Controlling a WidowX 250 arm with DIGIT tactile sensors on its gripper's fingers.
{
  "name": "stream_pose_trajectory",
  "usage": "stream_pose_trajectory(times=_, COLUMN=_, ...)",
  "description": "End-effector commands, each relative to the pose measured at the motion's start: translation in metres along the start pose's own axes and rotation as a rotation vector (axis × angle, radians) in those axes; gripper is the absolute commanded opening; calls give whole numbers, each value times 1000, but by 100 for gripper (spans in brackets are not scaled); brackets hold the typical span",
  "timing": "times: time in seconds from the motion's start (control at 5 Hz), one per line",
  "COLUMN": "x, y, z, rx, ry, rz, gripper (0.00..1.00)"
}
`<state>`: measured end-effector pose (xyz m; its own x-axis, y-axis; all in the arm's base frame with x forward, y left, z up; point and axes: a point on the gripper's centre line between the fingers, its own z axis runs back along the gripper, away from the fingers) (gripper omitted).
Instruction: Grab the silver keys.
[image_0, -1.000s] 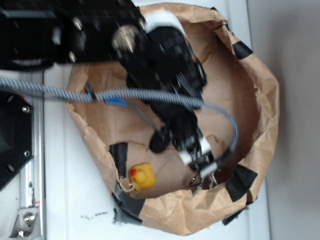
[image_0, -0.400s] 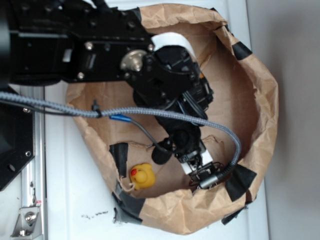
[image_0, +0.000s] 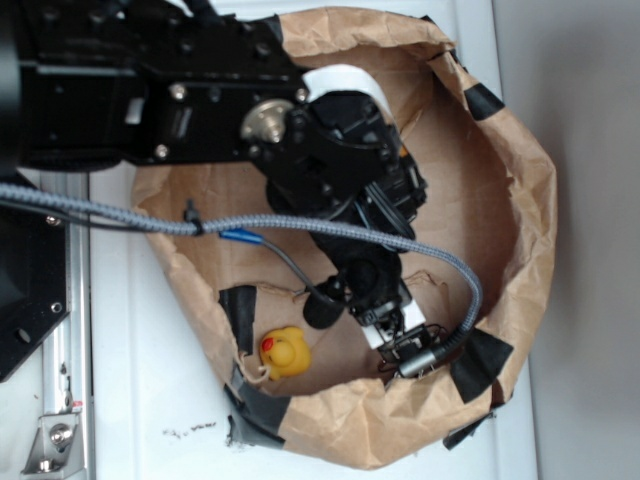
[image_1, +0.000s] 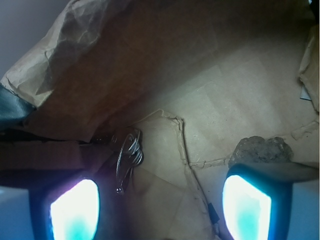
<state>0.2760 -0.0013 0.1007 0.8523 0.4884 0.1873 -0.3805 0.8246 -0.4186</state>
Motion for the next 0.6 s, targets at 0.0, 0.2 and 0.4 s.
stream_pose_trajectory(times=0.0, x=3, y=-4, z=-7, rx=-125, ry=-13, rz=-17, gripper=100)
stream_pose_trajectory(times=0.2, x=1, y=-2, z=-7, rx=-200, ry=7, rz=-28, gripper=100)
stream_pose_trajectory(times=0.4, x=0, y=4, z=-16, rx=-170, ry=-7, rz=-63, gripper=100)
